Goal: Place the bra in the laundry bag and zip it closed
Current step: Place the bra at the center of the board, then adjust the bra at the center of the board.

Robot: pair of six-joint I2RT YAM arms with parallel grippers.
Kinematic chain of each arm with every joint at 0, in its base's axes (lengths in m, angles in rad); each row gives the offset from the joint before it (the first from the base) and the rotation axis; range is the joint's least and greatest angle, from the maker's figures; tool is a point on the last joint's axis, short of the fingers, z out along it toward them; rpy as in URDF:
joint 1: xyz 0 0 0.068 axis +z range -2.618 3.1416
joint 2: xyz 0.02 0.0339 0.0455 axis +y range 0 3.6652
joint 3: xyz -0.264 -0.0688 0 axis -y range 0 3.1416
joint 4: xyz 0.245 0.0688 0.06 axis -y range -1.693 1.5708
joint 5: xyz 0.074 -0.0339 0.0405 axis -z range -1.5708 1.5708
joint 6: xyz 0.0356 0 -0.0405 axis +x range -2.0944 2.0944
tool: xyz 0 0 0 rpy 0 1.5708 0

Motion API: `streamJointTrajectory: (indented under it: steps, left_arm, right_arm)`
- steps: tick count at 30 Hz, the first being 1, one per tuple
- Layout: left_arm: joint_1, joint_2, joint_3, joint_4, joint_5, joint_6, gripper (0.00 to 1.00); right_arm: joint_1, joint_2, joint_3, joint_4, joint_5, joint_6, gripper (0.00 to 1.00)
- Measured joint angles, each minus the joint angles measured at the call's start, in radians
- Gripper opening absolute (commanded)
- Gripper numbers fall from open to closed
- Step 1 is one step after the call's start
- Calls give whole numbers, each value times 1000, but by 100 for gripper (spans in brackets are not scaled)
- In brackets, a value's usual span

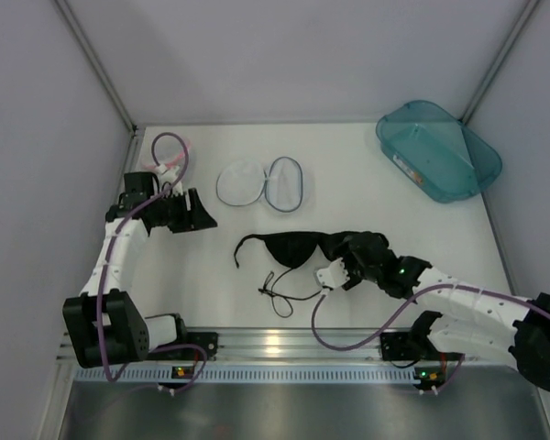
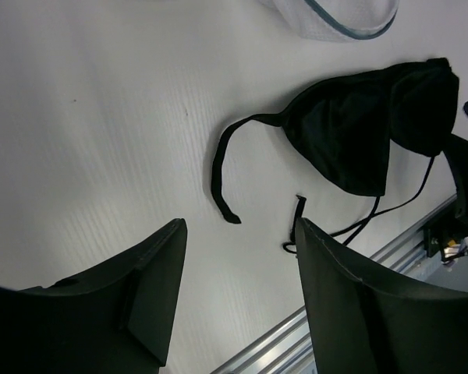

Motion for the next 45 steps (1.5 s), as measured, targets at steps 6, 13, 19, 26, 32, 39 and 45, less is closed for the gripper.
streamJointTrajectory:
  steps: [6,13,19,26,32,39,45]
  left_arm:
    - [-55,6,2,-10,-110,97,58]
    - [-210,93,11,-42,-222,209,56]
    - [-274,188,30,-51,-276,222,53]
    - [-373,253,45,-52,-326,219,51]
    - [-462,346,72,-52,-415,203,47]
    - [-472,420,73,-68,-539,194,31]
    - [-480,421,77,-79,-573,206,0]
  right_arm:
    - [-198,-14,29,-21,-28,-37,84]
    - [-416,-25,173,-65,-100,-1,99]
    - [-538,4,223,-149,-174,106,97]
    - [-701,217,458,-287,-317,430,94]
    - [-829,298,565,-340,-416,682,93]
    - [-911,312,571,-377,-486,806,93]
    - [-918,312,571,-378,-512,837,93]
